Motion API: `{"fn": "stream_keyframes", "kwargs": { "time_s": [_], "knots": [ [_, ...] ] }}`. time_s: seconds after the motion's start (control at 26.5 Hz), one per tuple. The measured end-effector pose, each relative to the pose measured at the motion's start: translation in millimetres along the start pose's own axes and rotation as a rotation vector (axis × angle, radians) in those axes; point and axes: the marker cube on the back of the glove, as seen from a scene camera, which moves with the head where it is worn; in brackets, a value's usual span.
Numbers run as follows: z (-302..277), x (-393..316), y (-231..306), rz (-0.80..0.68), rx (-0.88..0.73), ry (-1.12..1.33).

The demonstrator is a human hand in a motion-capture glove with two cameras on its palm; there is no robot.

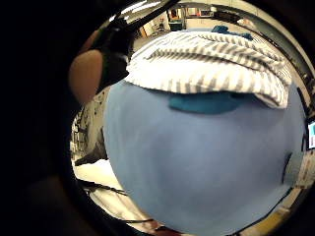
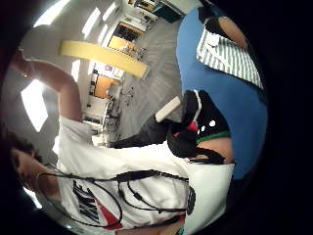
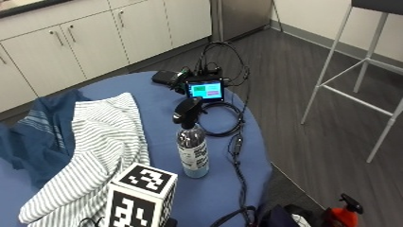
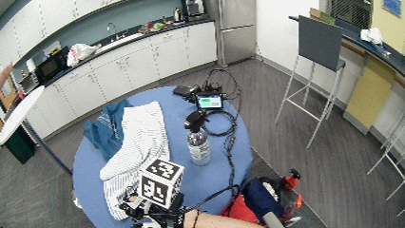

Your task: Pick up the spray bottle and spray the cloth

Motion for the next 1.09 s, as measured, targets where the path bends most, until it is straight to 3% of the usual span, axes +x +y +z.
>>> {"fn": "stream_keyframes", "kwargs": {
  "time_s": [0.6,0.87,1.09],
  "knots": [
    [20.5,-4.1,-9.6,0.013,-0.062,0.006],
    [22.4,6.5,-20.5,0.066,0.071,-0.134],
    [-1.8,7.8,-7.2,0.043,0.276,-0.181]
  ]
}}
